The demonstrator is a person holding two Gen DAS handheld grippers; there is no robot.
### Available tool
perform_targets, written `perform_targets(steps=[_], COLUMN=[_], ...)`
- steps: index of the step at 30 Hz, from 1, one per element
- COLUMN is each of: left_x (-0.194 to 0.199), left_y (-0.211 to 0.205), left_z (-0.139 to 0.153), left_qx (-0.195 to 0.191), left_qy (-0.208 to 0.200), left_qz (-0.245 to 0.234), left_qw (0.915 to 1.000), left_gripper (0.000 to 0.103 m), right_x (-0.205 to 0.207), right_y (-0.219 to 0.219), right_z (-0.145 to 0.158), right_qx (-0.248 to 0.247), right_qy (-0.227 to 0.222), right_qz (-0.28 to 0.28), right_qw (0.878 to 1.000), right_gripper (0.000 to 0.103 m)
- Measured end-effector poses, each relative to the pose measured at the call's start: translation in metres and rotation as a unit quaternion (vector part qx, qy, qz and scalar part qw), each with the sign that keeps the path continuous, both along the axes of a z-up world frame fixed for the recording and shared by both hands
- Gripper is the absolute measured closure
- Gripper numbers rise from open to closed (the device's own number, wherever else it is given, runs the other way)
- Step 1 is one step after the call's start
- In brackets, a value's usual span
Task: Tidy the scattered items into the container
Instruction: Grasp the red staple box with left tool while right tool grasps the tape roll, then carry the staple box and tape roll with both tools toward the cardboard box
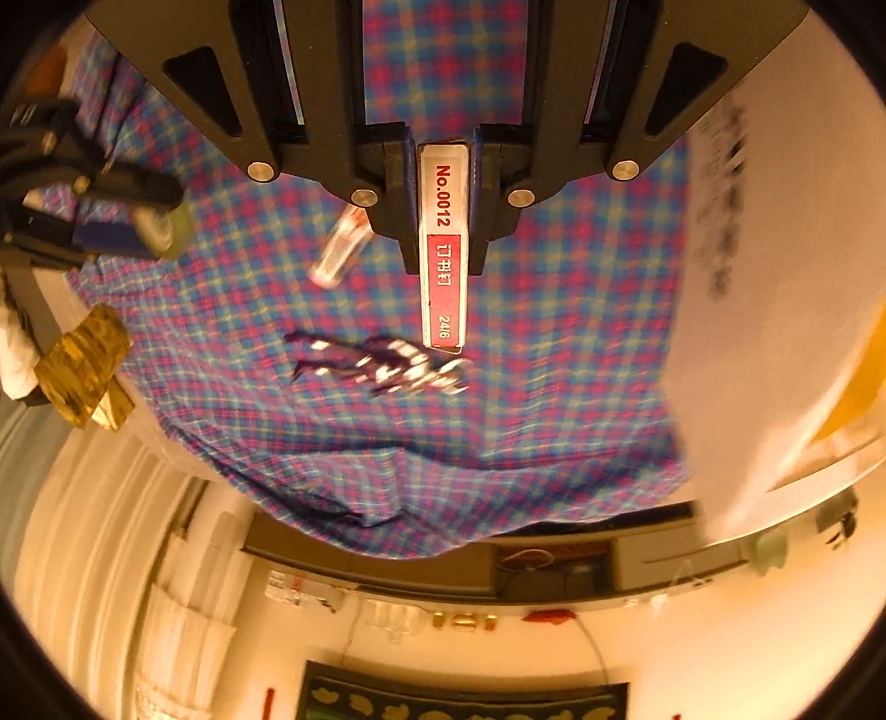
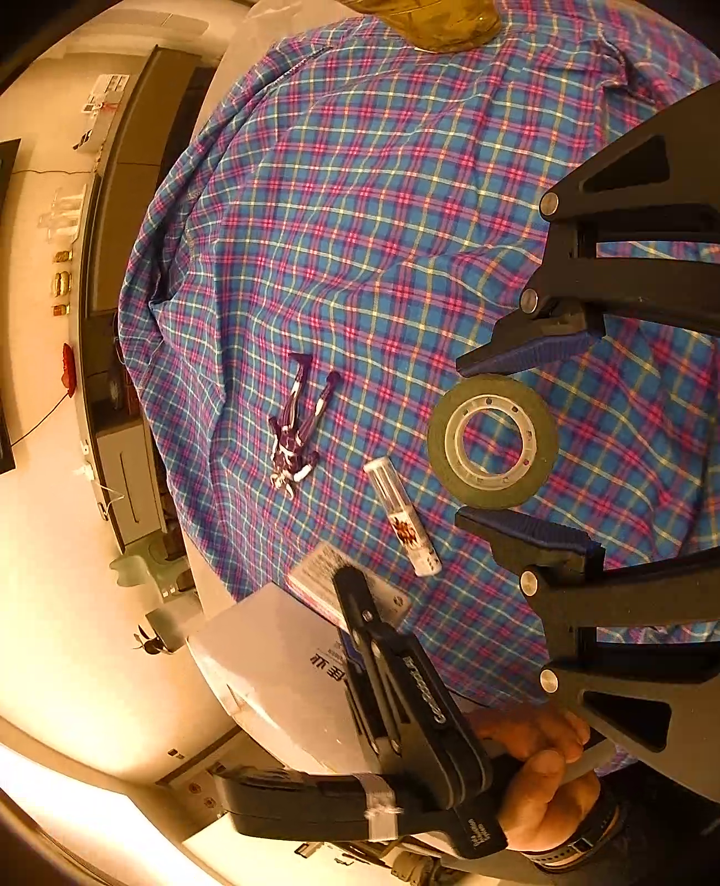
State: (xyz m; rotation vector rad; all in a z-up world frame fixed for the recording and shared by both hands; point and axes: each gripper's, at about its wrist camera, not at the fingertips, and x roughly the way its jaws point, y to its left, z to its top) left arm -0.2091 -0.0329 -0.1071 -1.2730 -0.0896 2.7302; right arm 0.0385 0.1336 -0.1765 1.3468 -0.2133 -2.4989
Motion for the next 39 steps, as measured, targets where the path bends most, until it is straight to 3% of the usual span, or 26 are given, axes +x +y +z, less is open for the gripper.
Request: perform_targets(steps=[7, 14, 24, 30, 39], left_x=[0.051, 0.087, 0.109, 0.115, 0.129], left_y=[-0.034, -0.054, -0.049, -0.054, -0.063], left_z=[0.003, 0.012, 0.062, 0.075, 0.086], left_qx=[-0.028, -0.006, 0.031, 0.038, 0.053], left_qy=[-0.008, 0.001, 0.048, 0.059, 0.078], left_qz=[0.016, 0.007, -0.023, -0.026, -0.034], left_qw=[0.9994, 1.0000, 0.9981, 0.9972, 0.9950], left_gripper=[0.089, 0.089, 0.089, 0.089, 0.089], right_x=[0.009, 0.016, 0.036, 0.056, 0.084], right_y=[-0.009, -0.021, -0.060, -0.080, -0.099], right_z=[0.002, 0.002, 0.023, 0.045, 0.059], right_qx=[-0.004, -0.006, -0.010, -0.002, -0.035], right_qy=[0.003, 0.006, 0.047, 0.086, 0.095], right_qz=[0.008, 0.010, 0.025, 0.031, 0.015], right_qw=[1.000, 1.000, 0.999, 0.996, 0.995], right_gripper=[0.054, 0.054, 0.054, 0.054, 0.054])
